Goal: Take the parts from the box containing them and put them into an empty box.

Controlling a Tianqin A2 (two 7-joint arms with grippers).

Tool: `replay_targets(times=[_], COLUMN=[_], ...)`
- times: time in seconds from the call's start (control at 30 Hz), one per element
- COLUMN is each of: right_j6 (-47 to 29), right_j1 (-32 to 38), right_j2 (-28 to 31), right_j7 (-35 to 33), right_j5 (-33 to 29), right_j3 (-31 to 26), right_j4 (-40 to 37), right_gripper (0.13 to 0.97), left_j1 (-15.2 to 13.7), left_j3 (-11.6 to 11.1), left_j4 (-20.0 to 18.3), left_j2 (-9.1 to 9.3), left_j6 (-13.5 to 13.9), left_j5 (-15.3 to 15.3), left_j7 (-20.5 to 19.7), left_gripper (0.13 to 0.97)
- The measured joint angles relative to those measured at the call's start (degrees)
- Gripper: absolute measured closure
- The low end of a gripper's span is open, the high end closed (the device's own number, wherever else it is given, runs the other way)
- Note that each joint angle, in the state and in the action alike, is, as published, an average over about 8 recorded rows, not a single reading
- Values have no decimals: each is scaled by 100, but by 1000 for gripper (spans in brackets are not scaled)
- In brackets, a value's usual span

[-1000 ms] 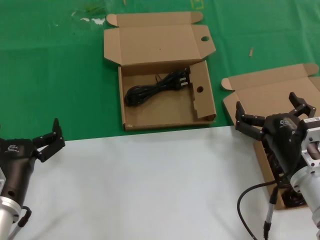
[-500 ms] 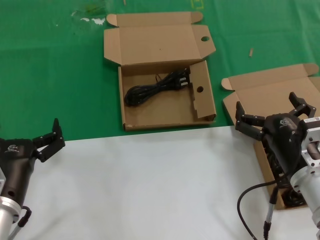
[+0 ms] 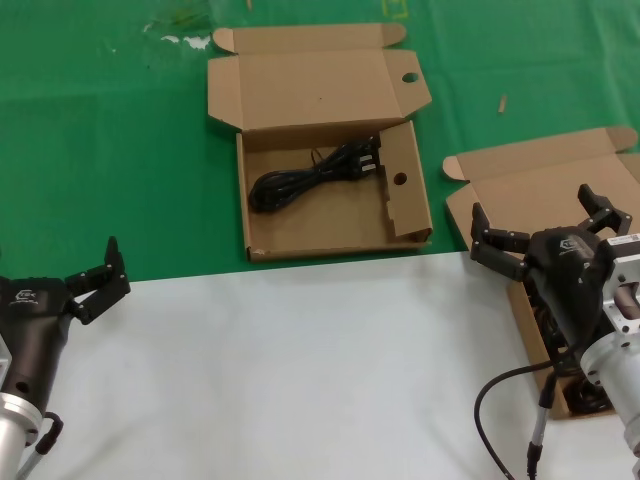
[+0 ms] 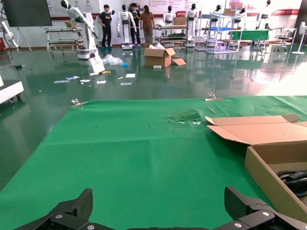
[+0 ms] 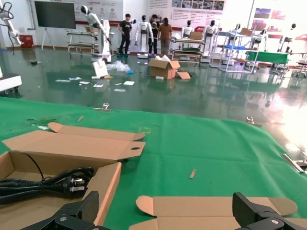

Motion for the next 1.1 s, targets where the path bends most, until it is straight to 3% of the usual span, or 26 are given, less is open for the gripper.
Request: replay_targets(times=[1.1], right_j6=[0], right_j1=[0], right_j2=[0], right_j7=[0], right_j5=[0], right_j3=[0], right_j4=[0], right_gripper=[129], left_j1=[0], left_j3=[0], left_j4=[0], left_j2=[0], left_j6=[0], left_j5=[0], left_j7=[0], left_gripper=[132])
